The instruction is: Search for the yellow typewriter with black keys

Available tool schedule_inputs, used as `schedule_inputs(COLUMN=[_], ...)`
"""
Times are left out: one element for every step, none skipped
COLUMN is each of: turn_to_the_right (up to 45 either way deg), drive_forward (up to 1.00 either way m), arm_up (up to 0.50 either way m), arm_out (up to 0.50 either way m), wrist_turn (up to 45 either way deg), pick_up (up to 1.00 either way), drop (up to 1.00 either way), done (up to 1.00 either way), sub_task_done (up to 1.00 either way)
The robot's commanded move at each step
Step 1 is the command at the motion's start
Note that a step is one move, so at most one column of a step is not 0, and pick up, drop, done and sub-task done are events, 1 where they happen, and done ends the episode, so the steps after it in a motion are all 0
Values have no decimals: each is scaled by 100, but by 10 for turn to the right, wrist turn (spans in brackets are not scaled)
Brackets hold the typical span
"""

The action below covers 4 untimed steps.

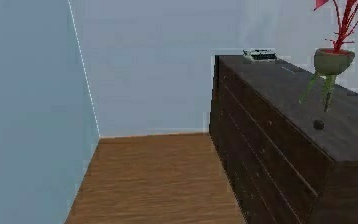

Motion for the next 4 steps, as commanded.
schedule_inputs(turn_to_the_right=[0,30,0,390], drive_forward=[100,0,25,0], arm_up=[0,0,0,0], arm_out=[0,0,0,0], wrist_turn=[0,0,0,0], pick_up=[0,0,0,0], drop=[0,0,0,0], done=[0,0,0,0], sub_task_done=[0,0,0,0])
